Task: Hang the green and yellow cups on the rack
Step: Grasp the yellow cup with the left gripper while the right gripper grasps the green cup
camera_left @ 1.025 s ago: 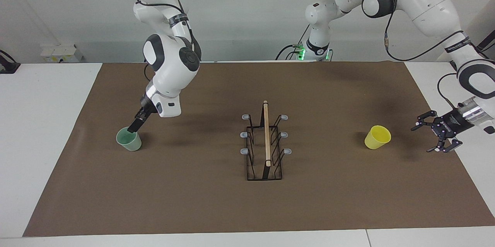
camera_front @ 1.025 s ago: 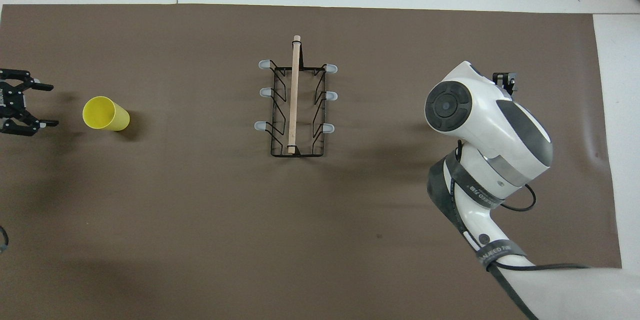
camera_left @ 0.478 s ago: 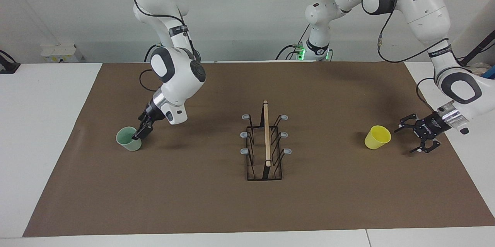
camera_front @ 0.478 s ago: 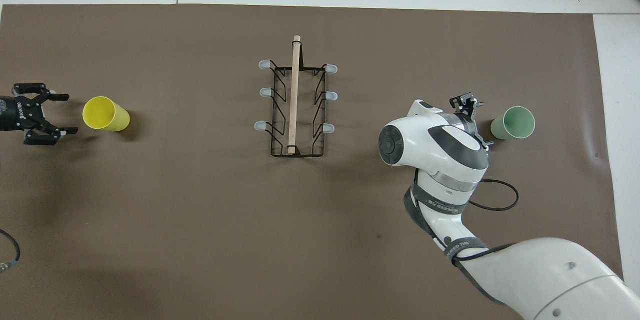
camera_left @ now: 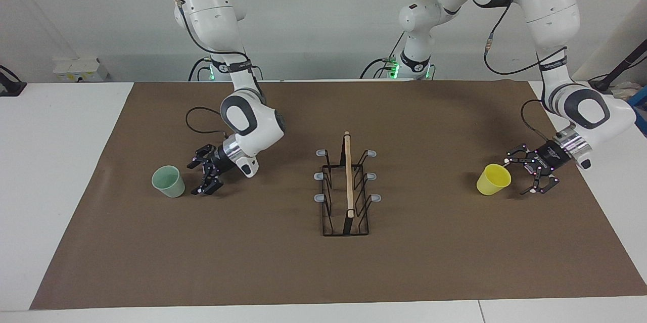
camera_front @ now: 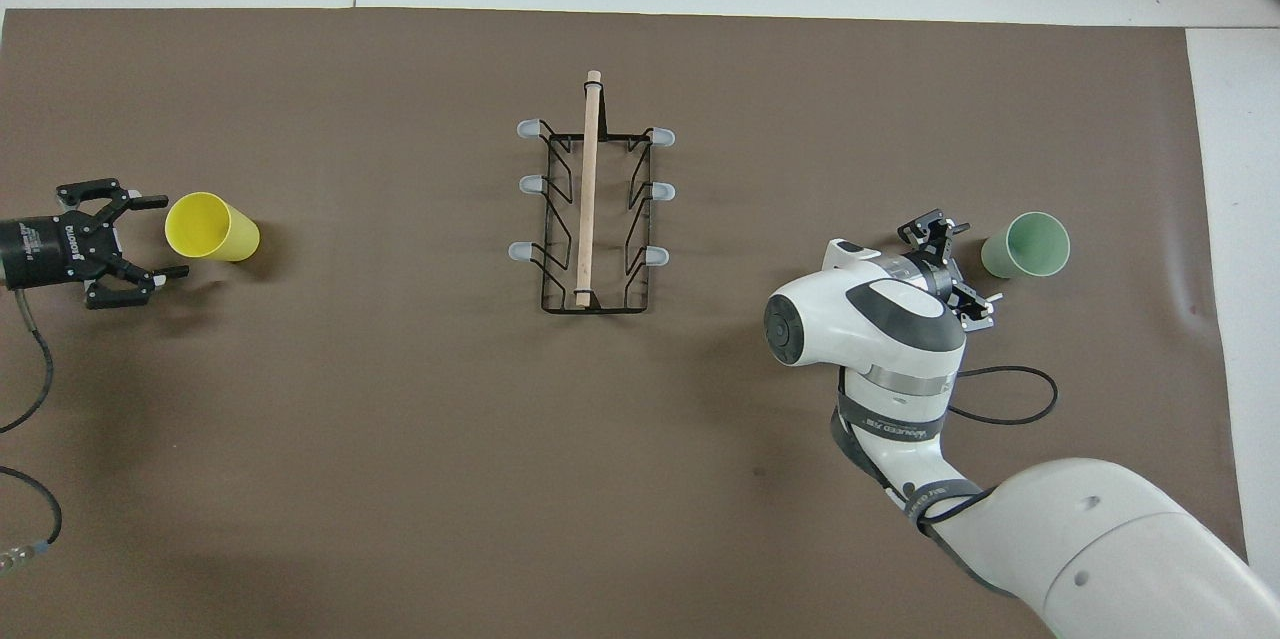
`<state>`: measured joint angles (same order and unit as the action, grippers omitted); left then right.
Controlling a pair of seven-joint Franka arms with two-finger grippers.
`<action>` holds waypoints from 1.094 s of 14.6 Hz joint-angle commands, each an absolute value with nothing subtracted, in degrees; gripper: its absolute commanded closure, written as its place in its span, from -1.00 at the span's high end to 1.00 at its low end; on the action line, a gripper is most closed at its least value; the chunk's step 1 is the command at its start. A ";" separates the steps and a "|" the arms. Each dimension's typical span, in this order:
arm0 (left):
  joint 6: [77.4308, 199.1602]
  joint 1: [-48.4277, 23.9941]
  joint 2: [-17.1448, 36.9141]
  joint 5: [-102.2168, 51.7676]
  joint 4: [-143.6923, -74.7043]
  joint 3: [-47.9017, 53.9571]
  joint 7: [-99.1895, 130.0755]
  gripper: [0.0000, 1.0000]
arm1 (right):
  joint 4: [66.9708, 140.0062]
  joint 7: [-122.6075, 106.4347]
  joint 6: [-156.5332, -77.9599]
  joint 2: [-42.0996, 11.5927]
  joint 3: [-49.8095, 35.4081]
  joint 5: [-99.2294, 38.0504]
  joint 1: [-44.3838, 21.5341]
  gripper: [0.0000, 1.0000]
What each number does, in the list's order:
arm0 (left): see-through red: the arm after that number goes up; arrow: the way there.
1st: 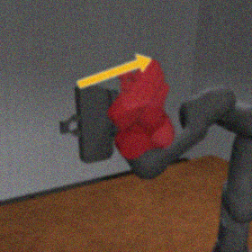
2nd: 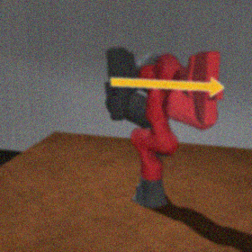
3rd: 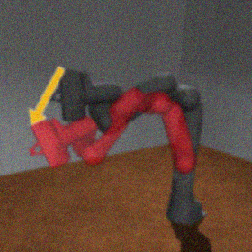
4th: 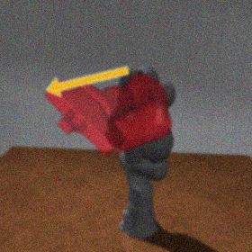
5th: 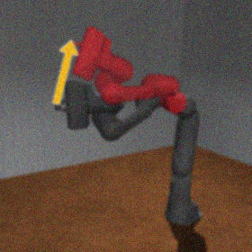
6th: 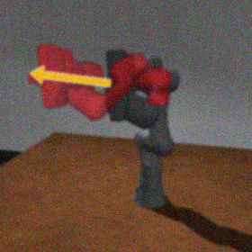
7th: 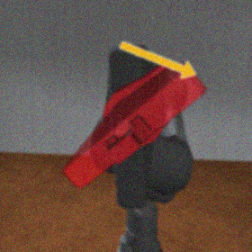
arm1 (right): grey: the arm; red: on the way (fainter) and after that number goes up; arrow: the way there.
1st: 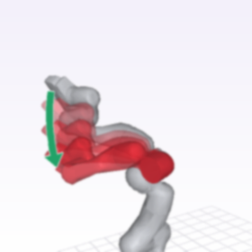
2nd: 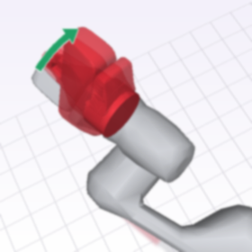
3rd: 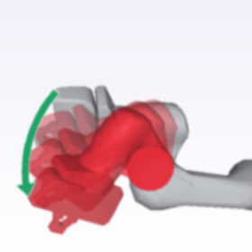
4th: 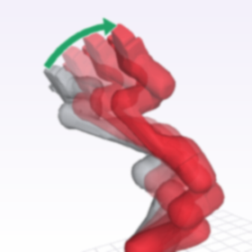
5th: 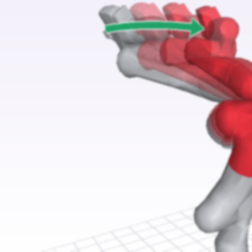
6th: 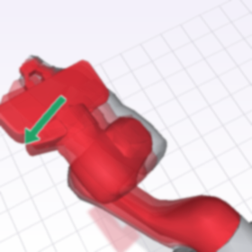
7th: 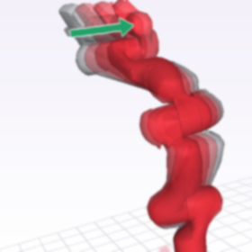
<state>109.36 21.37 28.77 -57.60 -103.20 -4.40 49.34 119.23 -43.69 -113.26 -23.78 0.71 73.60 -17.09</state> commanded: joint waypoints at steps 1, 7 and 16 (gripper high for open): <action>110.92 21.27 24.26 -64.05 -111.17 -4.48 40.90 1.00 | 122.60 -41.76 -116.71 -22.50 0.53 79.79 -13.89 1.00; 117.32 16.35 23.82 -70.75 -114.70 -4.48 37.18 1.00 | 123.84 -36.74 -116.98 -22.33 0.53 84.28 -12.31 1.00; 131.22 5.55 22.68 -73.56 -114.17 -4.66 33.16 -1.00 | 125.95 -30.06 -118.47 -22.15 0.53 90.96 -9.58 0.91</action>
